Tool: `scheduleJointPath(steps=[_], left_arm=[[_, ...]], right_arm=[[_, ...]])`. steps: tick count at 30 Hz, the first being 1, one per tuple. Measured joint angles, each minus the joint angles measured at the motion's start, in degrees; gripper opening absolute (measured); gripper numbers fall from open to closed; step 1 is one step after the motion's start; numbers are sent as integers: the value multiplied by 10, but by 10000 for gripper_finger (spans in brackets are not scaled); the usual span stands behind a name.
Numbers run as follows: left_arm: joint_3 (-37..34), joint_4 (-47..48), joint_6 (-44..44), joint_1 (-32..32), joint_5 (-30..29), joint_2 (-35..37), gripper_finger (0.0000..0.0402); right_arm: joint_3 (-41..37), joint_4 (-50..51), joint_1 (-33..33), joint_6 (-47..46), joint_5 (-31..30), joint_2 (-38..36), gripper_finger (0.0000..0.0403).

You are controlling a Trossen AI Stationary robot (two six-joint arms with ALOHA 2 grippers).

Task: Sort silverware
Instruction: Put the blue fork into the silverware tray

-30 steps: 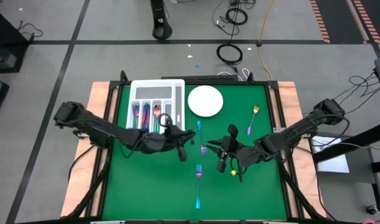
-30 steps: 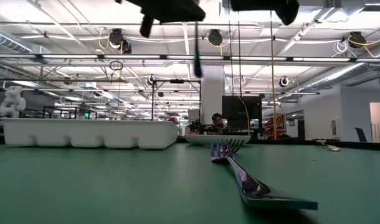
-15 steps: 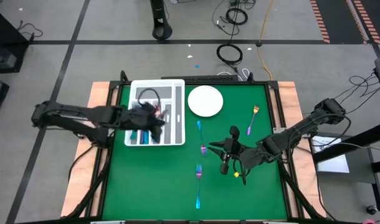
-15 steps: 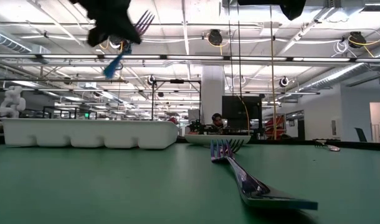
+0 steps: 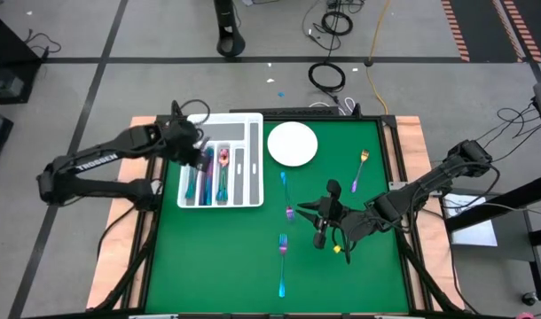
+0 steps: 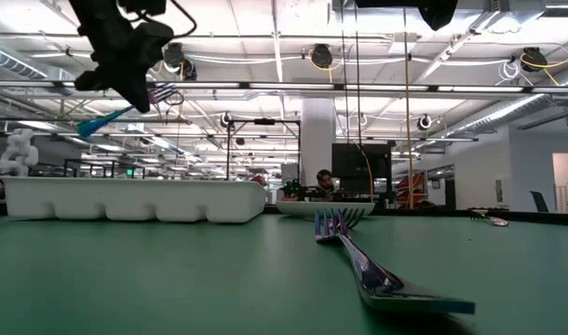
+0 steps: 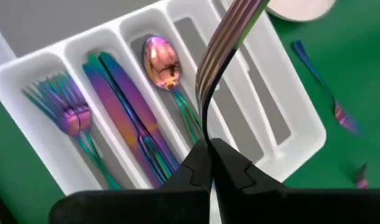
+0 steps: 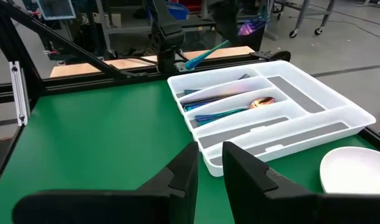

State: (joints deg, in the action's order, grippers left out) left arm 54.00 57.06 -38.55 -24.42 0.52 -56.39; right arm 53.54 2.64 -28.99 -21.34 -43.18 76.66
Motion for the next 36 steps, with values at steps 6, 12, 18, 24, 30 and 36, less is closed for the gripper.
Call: scheduleJointPath(steps=[6,12,18,24,30,36], left_arm=[[0,39,29,-117,36,-18,0],[-40,47,43,-175,64,-37,0],[-129,-3,44,-206,141,-61,1],[-159,-22,45,-249,132,-75,6],[-163,-45,46,-255,142,-77,8],[-163,-42,35,-255,136,-77,9]], right_arm=[[0,11,0,-5,2,0,64],[0,29,0,-9,14,0,64],[0,28,0,-5,15,0,64],[0,28,0,-5,15,0,64],[0,28,0,-5,13,0,64],[0,28,0,-5,13,0,64]])
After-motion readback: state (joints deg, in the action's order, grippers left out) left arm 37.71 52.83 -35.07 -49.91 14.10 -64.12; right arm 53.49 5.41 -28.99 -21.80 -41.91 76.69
